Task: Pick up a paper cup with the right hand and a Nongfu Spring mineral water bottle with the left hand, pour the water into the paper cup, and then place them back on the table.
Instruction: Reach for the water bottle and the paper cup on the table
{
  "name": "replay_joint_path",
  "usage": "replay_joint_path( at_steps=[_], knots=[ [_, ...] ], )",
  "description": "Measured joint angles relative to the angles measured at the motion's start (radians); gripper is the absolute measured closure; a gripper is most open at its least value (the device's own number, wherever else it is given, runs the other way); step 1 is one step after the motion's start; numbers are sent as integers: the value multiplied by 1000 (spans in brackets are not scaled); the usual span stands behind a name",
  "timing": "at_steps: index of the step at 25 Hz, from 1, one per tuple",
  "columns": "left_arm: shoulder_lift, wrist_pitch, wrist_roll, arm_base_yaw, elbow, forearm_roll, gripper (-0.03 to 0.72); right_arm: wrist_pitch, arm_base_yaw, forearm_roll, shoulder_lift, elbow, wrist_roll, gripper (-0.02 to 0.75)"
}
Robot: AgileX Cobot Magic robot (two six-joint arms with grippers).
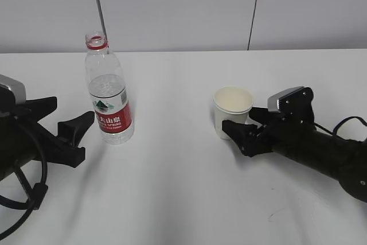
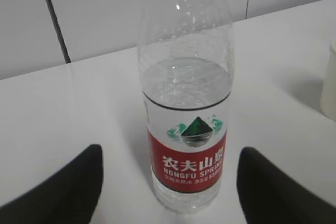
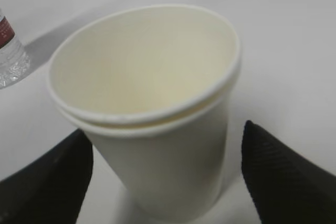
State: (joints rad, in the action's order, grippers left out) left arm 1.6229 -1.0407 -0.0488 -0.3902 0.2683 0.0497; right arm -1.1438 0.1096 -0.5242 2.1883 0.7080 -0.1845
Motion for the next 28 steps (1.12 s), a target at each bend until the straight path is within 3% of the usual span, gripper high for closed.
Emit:
replay_joint_path(
  at_steps=[13,21,28],
  knots=[
    [0,0,0,0,0,0,197,0,46,29,92,109,2,76],
    [0,-61,4,0,0,43,197,0,47,32,92,109,2,183],
    [33,-67,24,0,6,81,124,-2,49,32,92,109,2,197]
  ],
)
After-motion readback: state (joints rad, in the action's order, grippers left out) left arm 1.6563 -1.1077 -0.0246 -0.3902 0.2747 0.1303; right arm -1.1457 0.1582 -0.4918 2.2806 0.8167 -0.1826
